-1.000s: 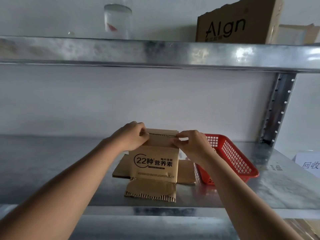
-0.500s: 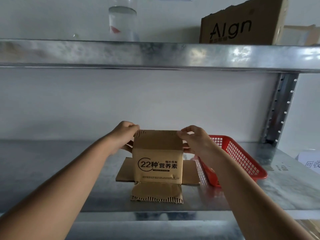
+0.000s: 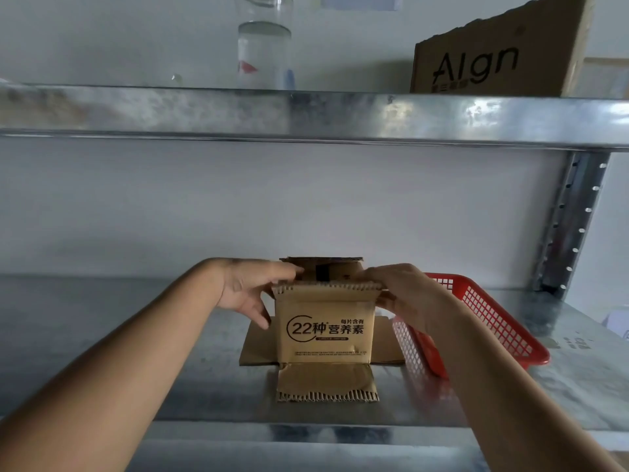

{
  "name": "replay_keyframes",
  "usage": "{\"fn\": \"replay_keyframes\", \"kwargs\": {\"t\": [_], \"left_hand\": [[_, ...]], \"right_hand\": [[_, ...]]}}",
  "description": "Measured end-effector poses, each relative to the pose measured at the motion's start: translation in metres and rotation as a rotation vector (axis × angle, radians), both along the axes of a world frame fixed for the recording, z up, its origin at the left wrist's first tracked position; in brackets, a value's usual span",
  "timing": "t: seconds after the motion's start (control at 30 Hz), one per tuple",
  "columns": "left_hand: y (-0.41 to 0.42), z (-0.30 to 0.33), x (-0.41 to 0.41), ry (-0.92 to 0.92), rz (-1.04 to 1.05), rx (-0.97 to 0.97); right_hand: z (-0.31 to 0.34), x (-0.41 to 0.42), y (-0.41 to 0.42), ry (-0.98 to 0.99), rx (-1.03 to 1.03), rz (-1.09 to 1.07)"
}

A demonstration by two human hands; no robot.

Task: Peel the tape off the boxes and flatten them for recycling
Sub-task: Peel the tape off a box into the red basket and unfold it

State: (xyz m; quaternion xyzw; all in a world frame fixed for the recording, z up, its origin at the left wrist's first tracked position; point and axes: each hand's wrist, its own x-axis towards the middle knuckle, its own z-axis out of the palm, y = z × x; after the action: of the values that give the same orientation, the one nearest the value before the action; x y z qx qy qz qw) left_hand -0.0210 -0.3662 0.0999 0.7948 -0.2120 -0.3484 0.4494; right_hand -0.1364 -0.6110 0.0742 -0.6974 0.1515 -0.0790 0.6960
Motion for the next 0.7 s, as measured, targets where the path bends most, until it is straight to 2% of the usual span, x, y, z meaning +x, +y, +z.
{"fn": "replay_keyframes", "kwargs": {"t": [0.1,0.43,0.7], "left_hand": [[-0.003,-0.004,-0.001,-0.116,0.015,0.01],[-0.01,-0.016,-0.001,-0.643,0.026,-0.043],[-0.024,-0.018,-0.014,-0.886,0.153,-0.076]], "right_hand": [[-0.001,0.001,0.002,0.052,-0.2,0.095],[0.0,0.006,0.006,-0.131,-0.685,-0.061],[0.001,0.0,0.012,-0.283,-1.0,-0.168]]}}
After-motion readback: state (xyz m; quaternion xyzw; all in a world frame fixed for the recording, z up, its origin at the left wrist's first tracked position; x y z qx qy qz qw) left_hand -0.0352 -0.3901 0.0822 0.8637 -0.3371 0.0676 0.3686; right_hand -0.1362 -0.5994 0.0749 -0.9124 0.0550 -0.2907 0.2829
